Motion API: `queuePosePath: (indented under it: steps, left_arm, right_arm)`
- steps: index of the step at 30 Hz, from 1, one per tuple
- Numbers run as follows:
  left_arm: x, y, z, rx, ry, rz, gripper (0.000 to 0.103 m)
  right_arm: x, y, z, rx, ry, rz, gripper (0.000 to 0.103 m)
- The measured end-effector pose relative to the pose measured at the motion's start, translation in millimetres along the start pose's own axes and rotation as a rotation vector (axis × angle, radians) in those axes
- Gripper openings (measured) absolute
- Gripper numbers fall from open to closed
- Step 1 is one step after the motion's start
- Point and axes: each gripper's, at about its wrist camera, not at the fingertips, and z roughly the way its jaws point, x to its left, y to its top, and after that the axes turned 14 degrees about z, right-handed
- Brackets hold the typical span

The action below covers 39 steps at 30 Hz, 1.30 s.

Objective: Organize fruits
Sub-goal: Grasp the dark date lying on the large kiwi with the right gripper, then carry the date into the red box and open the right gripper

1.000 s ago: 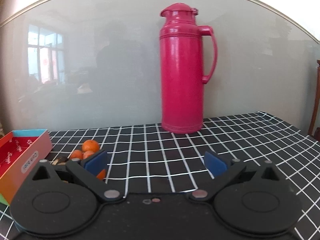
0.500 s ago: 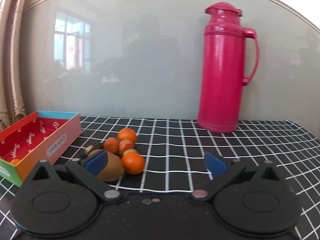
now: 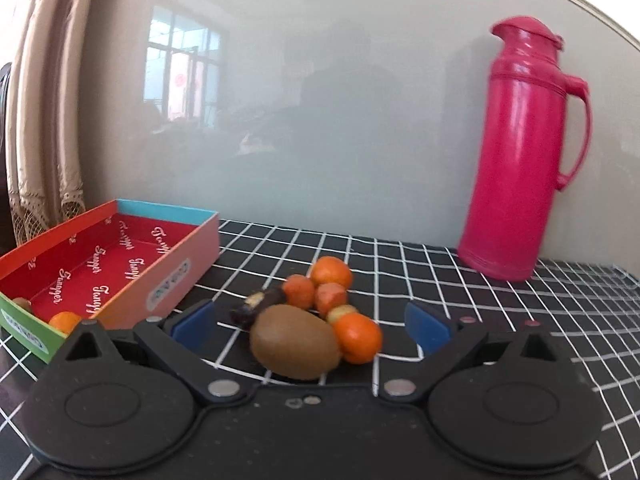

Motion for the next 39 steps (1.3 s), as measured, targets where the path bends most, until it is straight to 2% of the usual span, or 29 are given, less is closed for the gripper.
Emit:
queuePosePath:
  steps: [3,9,11,13,21,26,30,35,39]
  left_arm:
    - [5,-3,3,0.008,0.007,0.002,0.103]
    - [14,-6,8,0.023,0.019,-0.008,0.103]
    - [15,-7,9,0.024,0.022,-0.01,0.103]
    - [15,-8,11,0.028,0.026,-0.006,0.103]
    - [21,-9,19,0.031,0.091,-0.018,0.103]
    - [34,-17,32,0.086,0.149,-0.055,0.103]
    - [46,-21,41,0.119,0.183,-0.098,0.103]
    - [57,-26,50,0.149,0.19,-0.162,0.103]
    - [61,-29,53,0.16,0.189,-0.173,0.103]
  right_arm:
    - [9,0,7,0.018,0.01,-0.027,0.098]
    - [27,-3,33,0.078,-0.001,-0.163,0.095]
    - [32,-5,42,0.097,0.008,-0.206,0.082]
    - [36,-6,50,0.107,0.009,-0.234,0.077]
    - [38,-6,62,0.112,0.022,-0.268,0.077]
    - [37,-3,75,0.144,0.025,-0.275,0.064]
    - [36,-5,80,0.16,0.022,-0.288,0.064]
    - [38,-9,87,0.168,0.013,-0.32,0.062]
    - [42,-10,89,0.163,0.009,-0.347,0.058]
